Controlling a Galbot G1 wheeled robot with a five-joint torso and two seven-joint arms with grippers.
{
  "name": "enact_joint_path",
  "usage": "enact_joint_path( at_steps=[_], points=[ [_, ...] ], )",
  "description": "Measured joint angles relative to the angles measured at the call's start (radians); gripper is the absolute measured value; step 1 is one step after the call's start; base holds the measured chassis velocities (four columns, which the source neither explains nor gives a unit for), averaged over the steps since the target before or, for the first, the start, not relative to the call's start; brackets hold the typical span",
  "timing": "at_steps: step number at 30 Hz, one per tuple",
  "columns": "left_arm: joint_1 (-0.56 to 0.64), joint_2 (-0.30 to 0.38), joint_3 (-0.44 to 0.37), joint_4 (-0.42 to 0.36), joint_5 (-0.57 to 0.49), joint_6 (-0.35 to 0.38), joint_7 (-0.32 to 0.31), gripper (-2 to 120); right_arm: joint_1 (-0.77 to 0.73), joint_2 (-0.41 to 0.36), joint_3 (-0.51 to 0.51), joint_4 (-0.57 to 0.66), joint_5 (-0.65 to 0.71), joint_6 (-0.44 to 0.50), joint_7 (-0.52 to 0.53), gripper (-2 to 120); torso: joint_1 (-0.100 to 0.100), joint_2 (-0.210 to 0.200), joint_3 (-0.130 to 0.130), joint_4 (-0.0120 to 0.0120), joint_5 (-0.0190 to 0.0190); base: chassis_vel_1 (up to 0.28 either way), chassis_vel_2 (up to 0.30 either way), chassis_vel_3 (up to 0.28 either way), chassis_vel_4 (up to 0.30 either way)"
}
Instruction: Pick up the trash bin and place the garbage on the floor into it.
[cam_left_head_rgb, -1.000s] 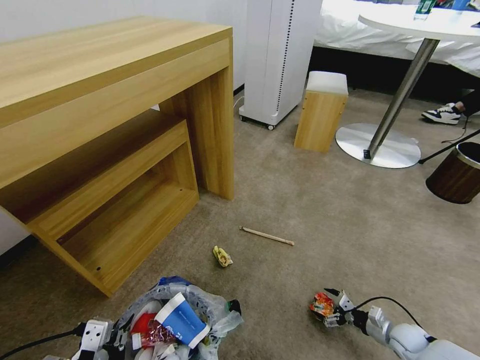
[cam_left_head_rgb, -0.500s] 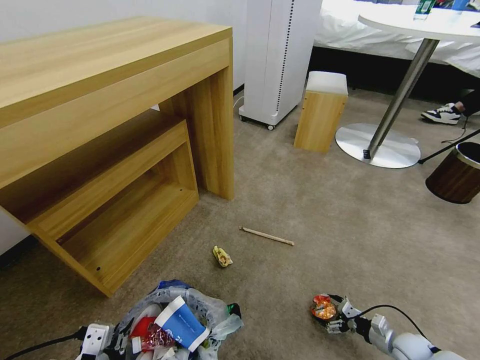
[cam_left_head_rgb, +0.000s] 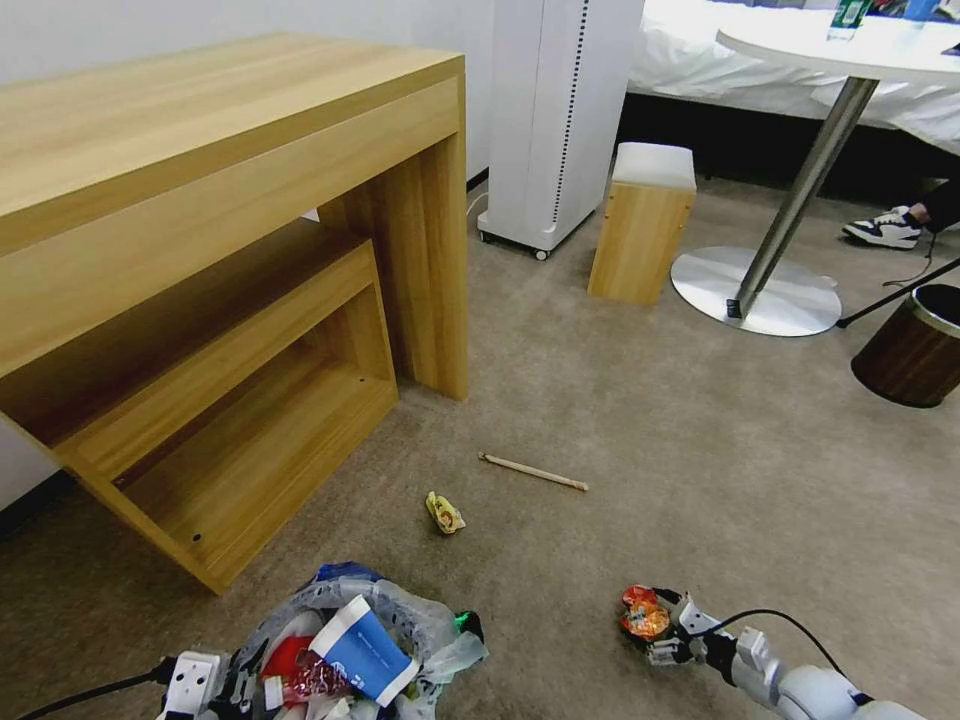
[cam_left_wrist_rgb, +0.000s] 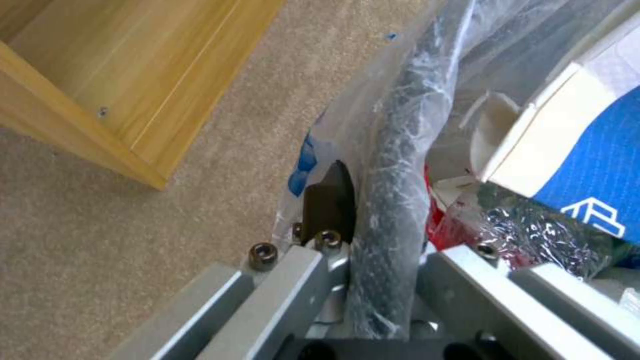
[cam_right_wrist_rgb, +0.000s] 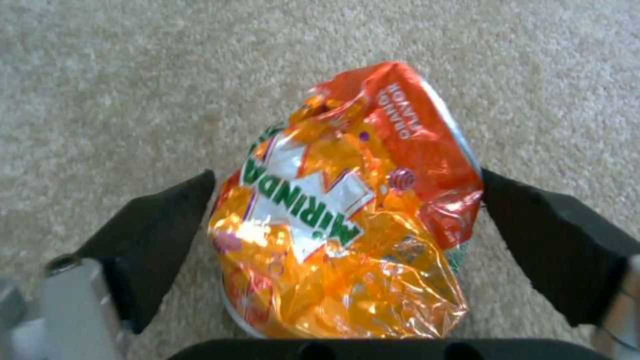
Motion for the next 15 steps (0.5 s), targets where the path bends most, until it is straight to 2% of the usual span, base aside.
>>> enact_joint_path(
  at_steps=[2,4,5,8,15],
  points=[
    [-0.001,-0.001,0.001,0.001,0.001,0.000,0.000,0,0.002,0.000,-0.002,0.000,0.002,0.000,-0.001,93,0.000,0.000,0.000,0.0000,0.0000,0.000,0.000,0.000,0.000],
    [-0.004,0.000,0.004,0.004,0.002,-0.001,0.000,0,0.005,-0.001,-0.007,0.002,0.007,0.001,-0.005,84,0.000,0.000,0.000,0.0000,0.0000,0.000,0.000,0.000,0.000],
    [-0.004,0.000,0.004,0.004,0.002,-0.001,0.000,0,0.005,-0.001,-0.007,0.002,0.007,0.001,-0.005,84,0.000,0.000,0.000,0.0000,0.0000,0.000,0.000,0.000,0.000],
    [-0.008,0.000,0.012,0.011,0.006,-0.004,0.001,0,0.008,-0.001,-0.010,0.001,0.008,0.004,-0.014,72,0.000,0.000,0.000,0.0000,-0.0001,0.000,0.000,0.000,0.000],
    [-0.019,0.002,0.025,0.021,0.010,-0.006,0.001,0,0.006,0.002,-0.005,-0.003,0.008,0.009,-0.015,69,0.000,0.000,0.000,0.0000,0.0000,0.000,0.000,0.000,0.000]
  ],
)
